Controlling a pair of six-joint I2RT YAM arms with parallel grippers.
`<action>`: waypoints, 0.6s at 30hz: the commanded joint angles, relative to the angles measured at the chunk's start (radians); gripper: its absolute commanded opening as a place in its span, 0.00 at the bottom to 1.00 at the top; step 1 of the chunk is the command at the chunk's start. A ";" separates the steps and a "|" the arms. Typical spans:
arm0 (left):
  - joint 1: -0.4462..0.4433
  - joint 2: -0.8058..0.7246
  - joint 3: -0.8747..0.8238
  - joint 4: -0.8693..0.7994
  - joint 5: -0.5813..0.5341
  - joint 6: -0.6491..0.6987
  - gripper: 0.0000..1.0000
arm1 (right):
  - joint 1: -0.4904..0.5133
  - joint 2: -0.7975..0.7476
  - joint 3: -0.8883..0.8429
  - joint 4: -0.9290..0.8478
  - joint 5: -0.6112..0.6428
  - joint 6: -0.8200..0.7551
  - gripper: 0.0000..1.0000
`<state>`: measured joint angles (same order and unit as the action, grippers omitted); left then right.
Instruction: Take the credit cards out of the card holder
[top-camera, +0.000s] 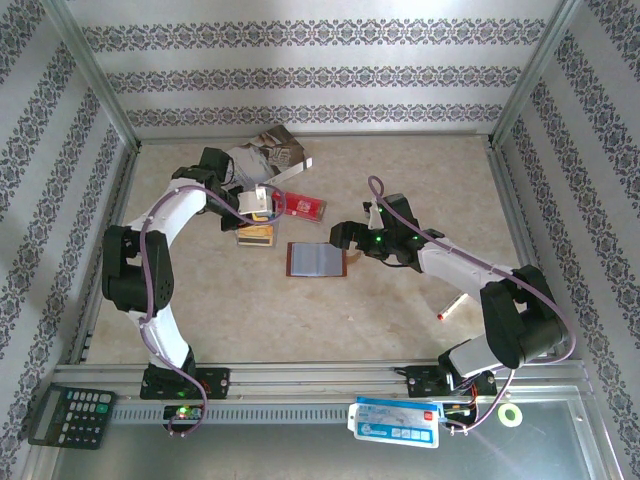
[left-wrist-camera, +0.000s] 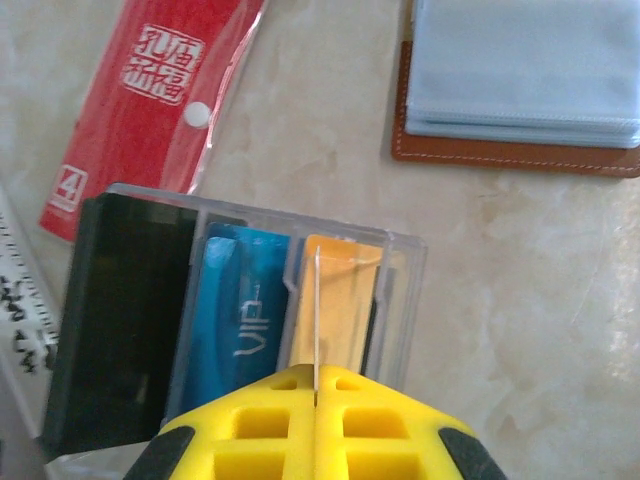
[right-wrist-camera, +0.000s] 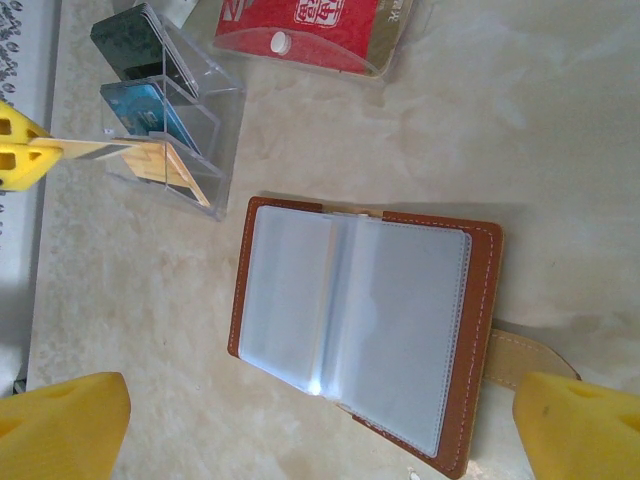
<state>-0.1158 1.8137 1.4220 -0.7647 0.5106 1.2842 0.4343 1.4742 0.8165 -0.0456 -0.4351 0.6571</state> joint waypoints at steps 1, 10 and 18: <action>0.001 -0.012 0.018 -0.059 -0.052 0.064 0.00 | 0.004 0.016 0.007 0.032 -0.017 0.014 0.98; -0.005 0.031 0.016 -0.068 -0.043 0.090 0.00 | 0.003 0.025 0.008 0.030 -0.004 0.028 0.98; -0.021 0.054 -0.003 -0.035 -0.044 0.092 0.00 | 0.004 0.030 0.012 0.028 -0.002 0.037 0.98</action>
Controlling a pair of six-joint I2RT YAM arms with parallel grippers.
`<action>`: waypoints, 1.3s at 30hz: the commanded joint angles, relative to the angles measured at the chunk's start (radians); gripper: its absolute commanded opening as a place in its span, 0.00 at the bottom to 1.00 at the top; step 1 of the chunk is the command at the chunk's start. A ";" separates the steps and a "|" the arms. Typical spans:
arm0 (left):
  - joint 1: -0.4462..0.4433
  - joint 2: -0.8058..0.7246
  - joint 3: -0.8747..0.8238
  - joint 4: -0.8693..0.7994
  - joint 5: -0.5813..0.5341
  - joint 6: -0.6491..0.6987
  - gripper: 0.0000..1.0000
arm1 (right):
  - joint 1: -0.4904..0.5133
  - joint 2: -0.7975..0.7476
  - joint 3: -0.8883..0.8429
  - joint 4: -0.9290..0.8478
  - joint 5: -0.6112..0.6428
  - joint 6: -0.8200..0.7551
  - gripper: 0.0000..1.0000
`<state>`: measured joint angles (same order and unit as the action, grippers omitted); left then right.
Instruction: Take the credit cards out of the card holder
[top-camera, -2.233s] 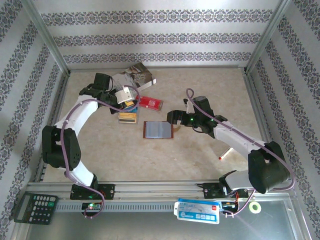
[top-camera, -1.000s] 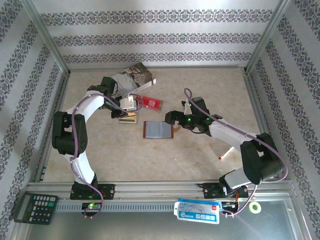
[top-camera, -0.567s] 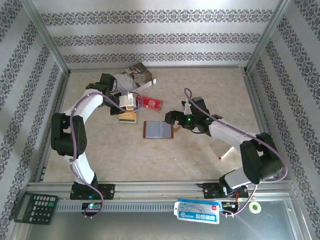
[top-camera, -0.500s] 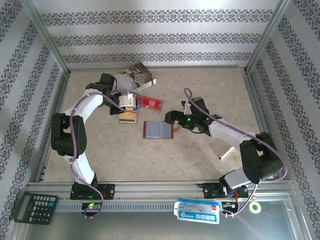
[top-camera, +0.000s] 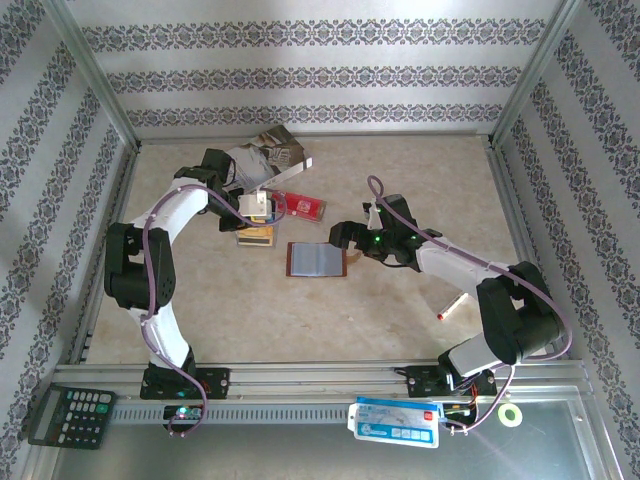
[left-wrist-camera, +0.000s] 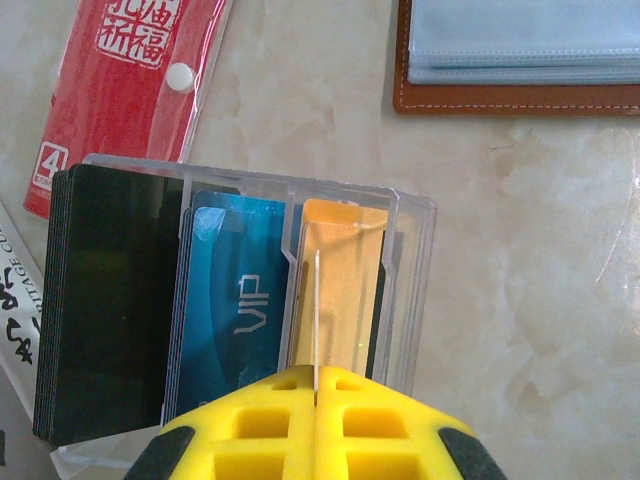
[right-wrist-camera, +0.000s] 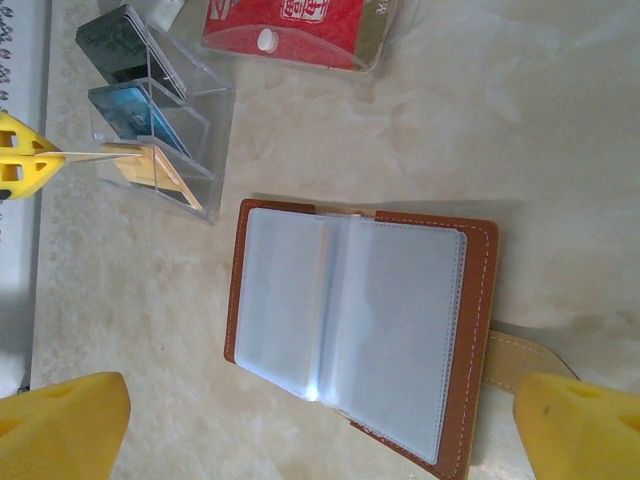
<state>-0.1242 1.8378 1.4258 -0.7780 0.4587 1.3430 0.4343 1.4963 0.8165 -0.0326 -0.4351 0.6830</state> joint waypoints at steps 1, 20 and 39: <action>-0.015 0.034 -0.005 -0.022 0.009 0.033 0.00 | 0.004 0.009 0.013 0.014 -0.002 0.010 0.98; -0.023 0.049 0.023 -0.054 0.020 -0.032 0.11 | 0.004 0.035 0.018 0.025 -0.013 0.020 0.98; -0.024 -0.148 -0.068 0.434 -0.146 -0.667 0.45 | 0.055 -0.034 0.077 -0.121 0.171 -0.001 0.98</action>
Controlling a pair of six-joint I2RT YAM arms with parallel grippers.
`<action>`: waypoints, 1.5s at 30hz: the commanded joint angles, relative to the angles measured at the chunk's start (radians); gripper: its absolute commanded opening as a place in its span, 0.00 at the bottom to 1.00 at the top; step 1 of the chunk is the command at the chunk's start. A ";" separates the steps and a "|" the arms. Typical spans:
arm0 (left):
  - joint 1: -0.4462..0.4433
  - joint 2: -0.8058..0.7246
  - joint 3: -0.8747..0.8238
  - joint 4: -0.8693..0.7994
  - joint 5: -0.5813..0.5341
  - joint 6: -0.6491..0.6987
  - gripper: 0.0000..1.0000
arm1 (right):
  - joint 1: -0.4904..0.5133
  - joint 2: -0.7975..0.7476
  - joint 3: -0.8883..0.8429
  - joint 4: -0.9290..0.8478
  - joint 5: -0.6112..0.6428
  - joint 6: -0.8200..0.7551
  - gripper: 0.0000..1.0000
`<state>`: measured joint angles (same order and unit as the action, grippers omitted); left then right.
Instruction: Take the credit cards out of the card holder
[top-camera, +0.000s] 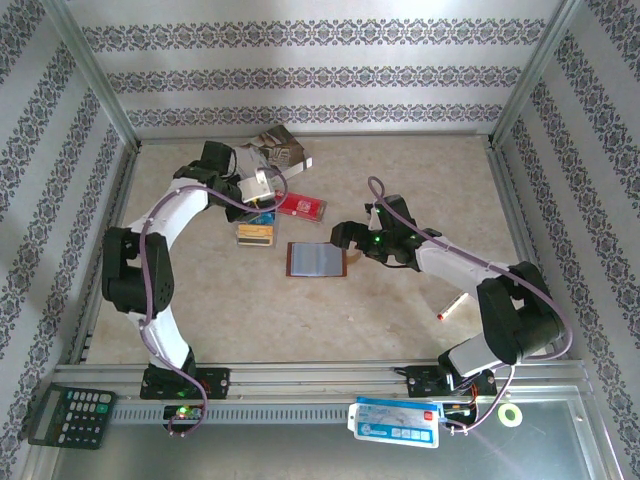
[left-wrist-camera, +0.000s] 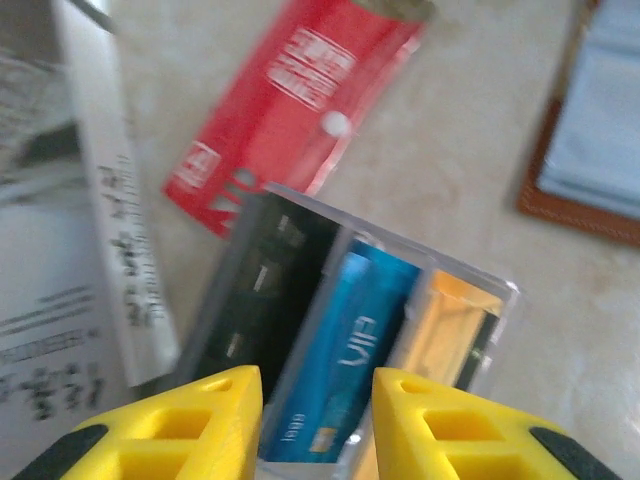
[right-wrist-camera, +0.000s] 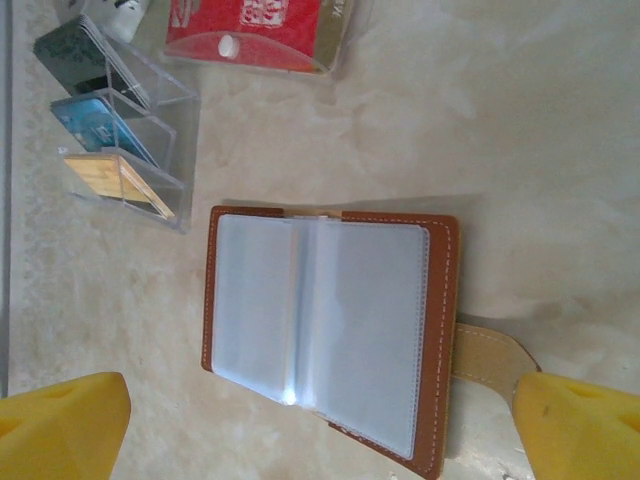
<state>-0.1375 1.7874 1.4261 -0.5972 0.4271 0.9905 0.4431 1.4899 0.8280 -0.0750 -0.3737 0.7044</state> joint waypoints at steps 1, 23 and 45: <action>-0.010 -0.114 -0.090 0.300 -0.154 -0.373 0.49 | 0.061 -0.024 0.079 -0.098 0.135 -0.028 0.98; 0.010 -0.466 -0.347 0.111 -0.470 -1.302 1.00 | 0.348 0.382 0.496 -0.437 0.453 -0.085 0.90; 0.033 -0.557 -0.503 0.253 -0.254 -1.320 1.00 | 0.373 0.584 0.708 -0.579 0.403 -0.036 0.72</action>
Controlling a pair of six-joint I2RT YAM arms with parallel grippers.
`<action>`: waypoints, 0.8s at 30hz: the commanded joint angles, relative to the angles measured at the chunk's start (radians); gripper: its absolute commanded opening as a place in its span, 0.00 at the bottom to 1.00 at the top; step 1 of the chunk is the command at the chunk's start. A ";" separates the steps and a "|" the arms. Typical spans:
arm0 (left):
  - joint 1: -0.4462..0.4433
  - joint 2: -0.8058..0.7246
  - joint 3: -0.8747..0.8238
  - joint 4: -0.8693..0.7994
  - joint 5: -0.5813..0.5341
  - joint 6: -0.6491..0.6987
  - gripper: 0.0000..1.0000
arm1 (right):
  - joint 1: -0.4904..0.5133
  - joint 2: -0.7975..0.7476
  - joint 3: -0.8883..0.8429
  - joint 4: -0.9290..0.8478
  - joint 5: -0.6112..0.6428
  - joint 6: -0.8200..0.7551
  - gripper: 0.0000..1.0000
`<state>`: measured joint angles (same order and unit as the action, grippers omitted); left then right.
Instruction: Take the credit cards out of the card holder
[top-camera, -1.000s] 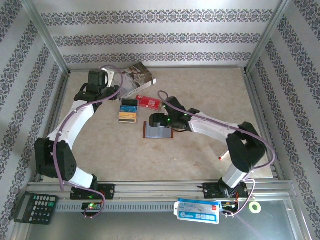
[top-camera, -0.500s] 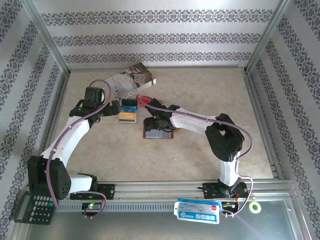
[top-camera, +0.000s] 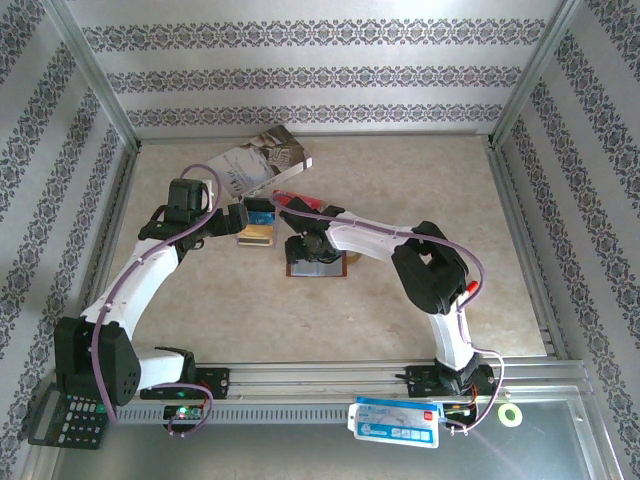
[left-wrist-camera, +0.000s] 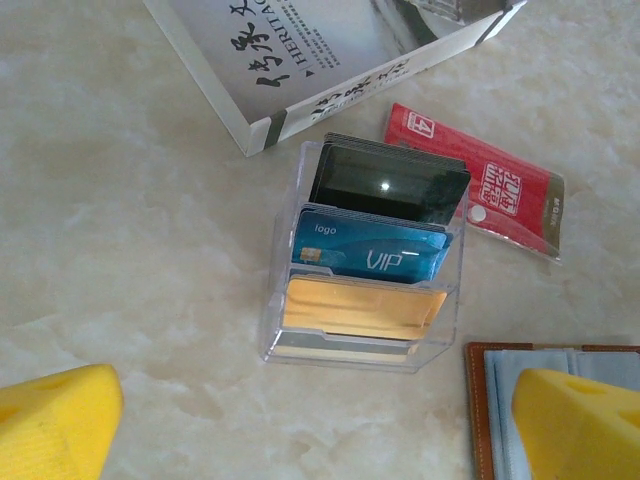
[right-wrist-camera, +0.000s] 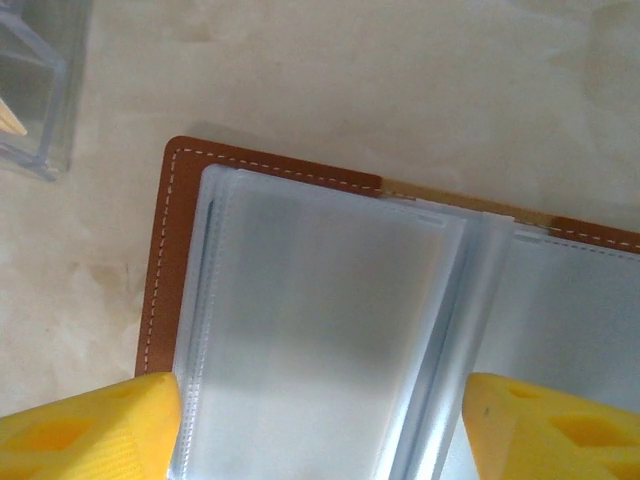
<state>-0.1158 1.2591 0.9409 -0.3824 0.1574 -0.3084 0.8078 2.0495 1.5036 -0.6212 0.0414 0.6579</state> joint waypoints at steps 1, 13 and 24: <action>0.011 -0.029 -0.017 0.039 0.015 -0.022 1.00 | 0.008 0.032 0.037 -0.035 -0.016 0.007 0.72; 0.012 -0.025 -0.024 0.042 0.025 -0.025 1.00 | 0.008 0.083 0.052 -0.062 -0.030 -0.004 0.74; 0.012 -0.030 -0.010 0.017 0.016 -0.018 1.00 | 0.004 0.077 0.014 -0.034 -0.046 -0.006 0.61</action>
<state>-0.1154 1.2495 0.9260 -0.3668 0.1761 -0.3172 0.8078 2.1113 1.5455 -0.6388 0.0025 0.6552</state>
